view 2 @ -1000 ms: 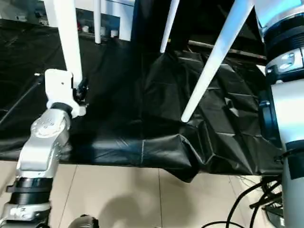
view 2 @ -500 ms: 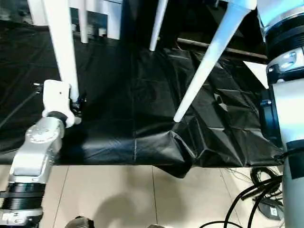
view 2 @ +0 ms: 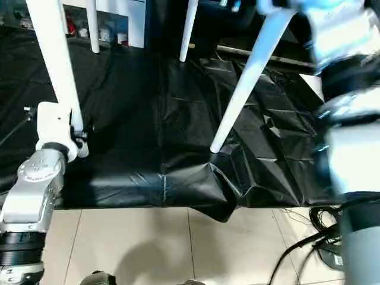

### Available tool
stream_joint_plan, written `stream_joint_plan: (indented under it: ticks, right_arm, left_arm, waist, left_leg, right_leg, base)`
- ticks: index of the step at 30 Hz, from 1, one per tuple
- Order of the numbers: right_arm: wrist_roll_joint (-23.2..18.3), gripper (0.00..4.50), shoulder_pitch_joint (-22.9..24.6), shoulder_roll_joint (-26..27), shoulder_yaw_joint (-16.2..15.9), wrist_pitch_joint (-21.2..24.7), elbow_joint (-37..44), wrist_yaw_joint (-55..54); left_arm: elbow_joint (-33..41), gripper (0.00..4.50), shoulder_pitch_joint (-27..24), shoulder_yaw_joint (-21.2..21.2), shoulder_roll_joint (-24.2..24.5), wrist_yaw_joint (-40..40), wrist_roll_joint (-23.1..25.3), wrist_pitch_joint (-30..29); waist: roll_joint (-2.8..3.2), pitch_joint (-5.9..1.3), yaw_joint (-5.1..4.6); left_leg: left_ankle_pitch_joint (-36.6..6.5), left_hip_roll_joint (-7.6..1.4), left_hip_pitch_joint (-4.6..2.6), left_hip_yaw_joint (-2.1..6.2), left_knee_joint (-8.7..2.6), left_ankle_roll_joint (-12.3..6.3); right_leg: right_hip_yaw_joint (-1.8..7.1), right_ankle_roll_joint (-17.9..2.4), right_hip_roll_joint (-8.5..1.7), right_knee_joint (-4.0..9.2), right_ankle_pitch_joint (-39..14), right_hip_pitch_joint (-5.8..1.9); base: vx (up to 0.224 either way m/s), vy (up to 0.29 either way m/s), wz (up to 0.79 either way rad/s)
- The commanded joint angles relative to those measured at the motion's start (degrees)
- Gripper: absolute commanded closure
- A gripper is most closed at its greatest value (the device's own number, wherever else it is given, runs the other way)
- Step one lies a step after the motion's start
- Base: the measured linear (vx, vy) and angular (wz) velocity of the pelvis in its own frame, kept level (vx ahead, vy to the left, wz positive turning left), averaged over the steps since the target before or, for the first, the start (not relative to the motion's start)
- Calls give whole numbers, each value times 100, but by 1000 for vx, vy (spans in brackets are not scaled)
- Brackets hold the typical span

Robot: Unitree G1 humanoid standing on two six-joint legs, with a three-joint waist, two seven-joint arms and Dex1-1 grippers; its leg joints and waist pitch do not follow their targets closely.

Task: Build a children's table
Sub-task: Flip table

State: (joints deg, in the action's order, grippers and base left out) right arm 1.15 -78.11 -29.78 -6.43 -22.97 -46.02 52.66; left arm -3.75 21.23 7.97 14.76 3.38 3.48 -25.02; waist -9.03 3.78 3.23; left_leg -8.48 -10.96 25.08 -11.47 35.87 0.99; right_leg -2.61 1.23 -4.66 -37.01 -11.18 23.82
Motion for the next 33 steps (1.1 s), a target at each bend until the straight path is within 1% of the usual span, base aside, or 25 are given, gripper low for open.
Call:
stream_joint_plan:
  ticks: [1,3,4,5,7,8,9,10,12,14,16,17,18,19,20,21,22,23,24,25,26,27,29,30,33]
  right_arm:
    - [-349,1,95,-104,290,73,326,131]
    - [-691,1,245,-76,435,268,710,203]
    - [-965,1,352,-47,562,514,1021,272]
    - [-1008,1,374,-44,581,557,1079,283]
    - [-1392,1,634,-29,735,1007,1683,389]
    - [-1584,1,858,-51,751,1290,2061,425]
    - [-1642,1,940,-58,751,1381,2187,436]
    - [-1782,1,1282,-87,721,1634,2647,425]
    - [-1904,1,1560,-99,693,1855,3012,386]
    - [-2171,1,1994,-102,664,2305,3626,302]
    - [-2496,1,2416,-100,622,2801,4212,253]
    - [-2741,1,2817,-108,541,3190,4678,228]
    - [-2769,1,2866,-109,530,3236,4733,228]
    - [-2964,1,3307,-69,451,3527,5122,103]
    - [-3054,1,3524,-35,440,3690,5322,-2]
    - [-3122,1,3857,48,410,3836,5491,-168]
    - [-3168,1,4097,105,408,3986,5652,-294]
    - [-3110,1,4310,179,404,4009,5711,-419]
    - [-3089,1,4385,205,403,4017,5731,-463]
    - [-3044,1,4745,315,378,4109,5838,-653]
    - [-3029,1,5002,398,368,4206,5905,-804]
    - [-2945,1,5384,526,409,4475,6031,-1193]
    - [-2846,1,5815,631,377,4566,6044,-1450]
    - [-2758,1,6142,698,350,4678,6043,-1696]
    - [-2479,1,6758,961,472,4985,5960,-2514]
  left_arm:
    - [-116,15,121,33,58,51,-5,31]
    - [-260,6,179,42,142,121,-11,90]
    - [-415,3,236,49,228,164,4,163]
    - [-446,3,247,51,245,173,6,177]
    - [-777,3,368,74,423,245,12,349]
    - [-958,3,434,87,525,276,17,480]
    - [-1013,3,454,89,558,296,16,524]
    - [-1138,3,509,110,643,373,-13,662]
    - [-1149,3,522,145,657,421,-66,739]
    - [-1115,3,515,218,636,497,-185,848]
    - [-1047,3,476,311,565,630,-395,1052]
    - [-1039,3,441,391,485,714,-567,1421]
    - [-1045,3,440,401,475,720,-588,1467]
    - [-1088,3,399,487,435,761,-716,1679]
    - [-1121,3,376,518,436,791,-773,1728]
    - [-1108,3,298,550,443,867,-843,1815]
    - [-1108,3,246,574,450,928,-890,1894]
    - [-1069,3,166,565,481,970,-883,1940]
    - [-1055,3,137,561,492,985,-881,1956]
    - [-947,3,-22,602,514,1034,-923,1955]
    - [-847,3,-154,637,532,1067,-958,1912]
    - [-653,3,-424,681,550,1162,-1016,1939]
    - [-267,3,-833,747,506,1253,-1152,1862]
    - [63,3,-1175,779,445,1368,-1314,1851]
    - [907,3,-1962,712,252,1614,-1686,1784]
  waist:
    - [236,-426,37]
    - [229,-425,46]
    - [276,-418,64]
    - [267,-430,78]
    - [306,-431,96]
    - [292,-435,98]
    - [345,-433,115]
    - [323,-418,124]
    - [322,-418,133]
    - [404,-414,172]
    - [430,-407,206]
    - [398,-403,212]
    - [418,-396,247]
    - [454,-379,270]
    - [435,-362,280]
    - [426,-371,295]
    - [480,-362,302]
    - [462,-359,302]
    - [480,-360,313]
    - [519,-362,325]
    - [509,-351,304]
    - [565,-358,322]
    - [567,-337,297]
    - [603,-344,294]
    - [618,-308,280]
  left_leg:
    - [-1994,-271,-338,167,-444,331]
    - [-2041,-263,-332,172,-453,395]
    - [-2143,-261,-359,173,-462,420]
    - [-2137,-254,-361,180,-462,417]
    - [-2129,-253,-363,193,-478,442]
    - [-2138,-255,-358,199,-488,473]
    - [-2148,-245,-368,204,-495,493]
    - [-2277,-248,-375,210,-516,558]
    - [-2356,-255,-381,217,-525,632]
    - [-2597,-255,-414,241,-553,757]
    - [-2702,-249,-413,250,-557,781]
    - [-2766,-253,-412,244,-558,770]
    - [-2727,-245,-431,246,-557,733]
    - [-2788,-251,-433,247,-564,724]
    - [-2873,-250,-417,254,-585,734]
    - [-2923,-247,-441,260,-582,754]
    - [-3065,-243,-450,278,-586,785]
    - [-3127,-247,-456,277,-592,792]
    - [-3169,-247,-441,296,-599,825]
    - [-3213,-253,-437,312,-616,853]
    - [-3281,-244,-425,316,-618,855]
    - [-3336,-249,-442,334,-625,882]
    - [-3533,-258,-431,353,-667,916]
    - [-3589,-271,-431,373,-681,947]
    - [-3805,-255,-475,369,-691,931]
  right_leg:
    - [177,-1092,-255,394,-581,-135]
    - [171,-1085,-248,386,-625,-138]
    - [180,-1044,-250,408,-678,-115]
    - [180,-1027,-249,404,-653,-131]
    - [177,-1009,-250,390,-605,-133]
    - [170,-990,-254,388,-631,-141]
    - [172,-977,-253,395,-631,-139]
    - [169,-930,-254,423,-799,-131]
    - [173,-890,-272,431,-930,-126]
    - [168,-872,-280,457,-1129,-116]
    - [172,-871,-294,467,-1233,-112]
    - [174,-856,-305,487,-1384,-111]
    - [184,-843,-311,516,-1409,-119]
    - [194,-829,-321,526,-1503,-93]
    - [188,-767,-329,551,-1714,-104]
    - [193,-702,-344,576,-1925,-96]
    - [189,-674,-357,587,-2160,-76]
    - [190,-631,-359,623,-2299,-70]
    - [187,-589,-374,633,-2440,-69]
    - [184,-563,-380,637,-2494,-74]
    - [172,-559,-369,640,-2567,-67]
    - [172,-557,-381,643,-2603,-68]
    - [156,-586,-371,665,-2678,-77]
    - [158,-606,-386,675,-2662,-98]
    - [141,-599,-375,756,-2836,-67]
  base:
    - [0,0,0]
    - [0,0,0]
    - [0,0,0]
    - [0,0,0]
    - [0,0,0]
    - [0,0,0]
    - [0,0,0]
    - [0,0,0]
    - [0,0,0]
    - [0,0,0]
    - [0,0,0]
    - [0,0,0]
    - [0,0,0]
    - [0,0,0]
    - [0,0,0]
    - [0,0,0]
    - [0,0,0]
    - [0,0,0]
    - [0,0,0]
    - [0,0,0]
    - [0,0,0]
    - [0,0,0]
    - [0,0,0]
    - [0,0,0]
    - [0,0,0]
